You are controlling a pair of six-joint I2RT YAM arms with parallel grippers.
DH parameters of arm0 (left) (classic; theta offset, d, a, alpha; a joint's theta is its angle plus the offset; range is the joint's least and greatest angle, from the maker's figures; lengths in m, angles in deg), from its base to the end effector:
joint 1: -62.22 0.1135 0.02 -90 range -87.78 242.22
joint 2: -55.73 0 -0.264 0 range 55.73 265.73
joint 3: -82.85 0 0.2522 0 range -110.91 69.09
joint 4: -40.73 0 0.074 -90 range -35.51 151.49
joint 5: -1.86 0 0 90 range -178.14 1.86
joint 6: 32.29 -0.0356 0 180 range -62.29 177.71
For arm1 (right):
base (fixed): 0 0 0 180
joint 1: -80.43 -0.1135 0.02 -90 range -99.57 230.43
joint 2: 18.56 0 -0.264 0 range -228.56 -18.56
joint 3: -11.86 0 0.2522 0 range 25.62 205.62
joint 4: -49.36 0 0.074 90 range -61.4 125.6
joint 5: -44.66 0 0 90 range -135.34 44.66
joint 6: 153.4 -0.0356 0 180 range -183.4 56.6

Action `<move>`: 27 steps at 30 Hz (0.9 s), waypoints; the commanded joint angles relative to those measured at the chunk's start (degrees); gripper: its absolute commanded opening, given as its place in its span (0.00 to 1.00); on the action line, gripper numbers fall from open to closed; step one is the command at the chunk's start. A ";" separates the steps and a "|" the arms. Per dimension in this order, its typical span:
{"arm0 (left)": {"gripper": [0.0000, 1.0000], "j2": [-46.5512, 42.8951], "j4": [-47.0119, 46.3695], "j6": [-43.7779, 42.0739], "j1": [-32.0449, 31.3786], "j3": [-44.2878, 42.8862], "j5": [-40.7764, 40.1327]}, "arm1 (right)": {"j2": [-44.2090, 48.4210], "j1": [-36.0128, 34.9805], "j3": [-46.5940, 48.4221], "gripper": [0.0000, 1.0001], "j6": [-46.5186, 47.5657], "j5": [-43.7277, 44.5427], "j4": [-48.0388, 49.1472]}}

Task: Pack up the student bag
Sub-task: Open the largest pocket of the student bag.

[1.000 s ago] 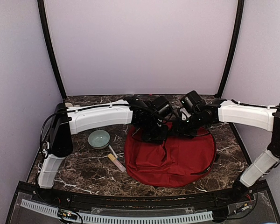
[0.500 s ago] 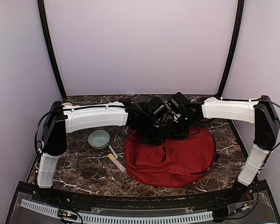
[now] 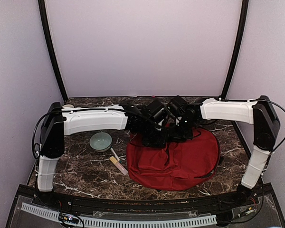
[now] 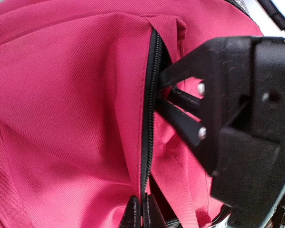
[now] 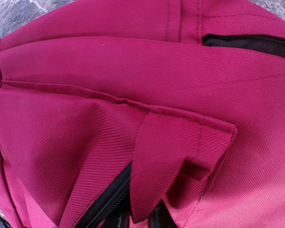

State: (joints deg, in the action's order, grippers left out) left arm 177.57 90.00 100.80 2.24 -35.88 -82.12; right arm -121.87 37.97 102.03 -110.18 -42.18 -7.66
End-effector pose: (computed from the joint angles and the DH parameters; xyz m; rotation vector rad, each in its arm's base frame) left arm 0.2359 -0.4156 0.2374 0.4441 2.6623 -0.8080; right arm 0.2695 0.2440 0.2100 0.1208 2.8397 0.2933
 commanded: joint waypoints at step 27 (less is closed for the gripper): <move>0.00 -0.79 0.85 -1.43 0.22 -1.36 1.48 | 22.17 9.55 -29.42 0.00 20.69 -28.98 24.35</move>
State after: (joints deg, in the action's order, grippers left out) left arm 177.44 88.95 100.38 2.13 -34.99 -80.52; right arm -101.37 46.08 76.08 -93.05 -64.56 11.48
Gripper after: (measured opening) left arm 0.019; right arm 0.016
